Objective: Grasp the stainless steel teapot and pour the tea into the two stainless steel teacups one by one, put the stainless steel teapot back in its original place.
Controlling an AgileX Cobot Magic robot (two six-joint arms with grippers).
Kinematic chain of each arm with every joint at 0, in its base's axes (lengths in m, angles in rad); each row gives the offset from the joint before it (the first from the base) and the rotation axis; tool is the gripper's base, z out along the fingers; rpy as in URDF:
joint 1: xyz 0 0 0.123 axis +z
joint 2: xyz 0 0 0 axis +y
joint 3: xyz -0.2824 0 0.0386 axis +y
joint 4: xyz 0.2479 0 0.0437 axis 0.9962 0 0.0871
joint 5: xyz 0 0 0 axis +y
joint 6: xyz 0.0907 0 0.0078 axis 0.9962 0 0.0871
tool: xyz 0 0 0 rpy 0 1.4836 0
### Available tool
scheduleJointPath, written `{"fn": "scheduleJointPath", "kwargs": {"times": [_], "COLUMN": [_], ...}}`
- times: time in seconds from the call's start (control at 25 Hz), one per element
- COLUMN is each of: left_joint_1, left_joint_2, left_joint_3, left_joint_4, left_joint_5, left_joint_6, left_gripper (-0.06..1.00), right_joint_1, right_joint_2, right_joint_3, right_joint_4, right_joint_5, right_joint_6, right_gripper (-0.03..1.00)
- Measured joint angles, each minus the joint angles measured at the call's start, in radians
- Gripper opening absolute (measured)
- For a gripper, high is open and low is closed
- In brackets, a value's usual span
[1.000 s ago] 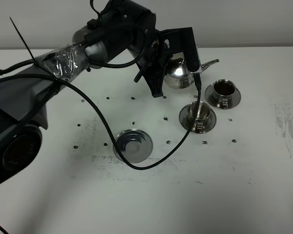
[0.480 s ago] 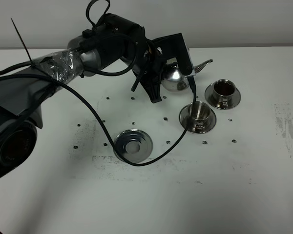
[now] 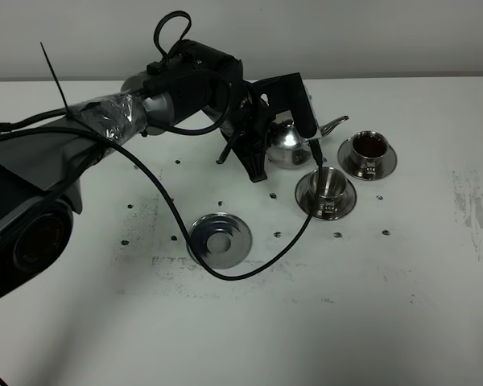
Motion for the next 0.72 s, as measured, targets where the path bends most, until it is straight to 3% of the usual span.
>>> {"fn": "scheduleJointPath", "kwargs": {"times": [0.28,0.48,0.72], "left_joint_1": [0.0,-0.016,-0.056], "left_joint_2": [-0.15,-0.195,-0.179], "left_joint_3": [0.001,0.001,0.001], "left_joint_4": [0.089,0.233,0.304], "left_joint_5": [0.132,0.249,0.285], "left_joint_6": [0.059,0.183,0.353], "left_gripper": [0.18,0.18,0.18], "right_joint_1": [0.0,0.0,0.0], "right_joint_2": [0.0,0.0,0.0], "right_joint_3": [0.0,0.0,0.0], "right_joint_4": [0.0,0.0,0.0], "right_joint_5": [0.0,0.0,0.0], "right_joint_6": [0.0,0.0,0.0], "right_gripper": [0.47,0.47,0.47]}}
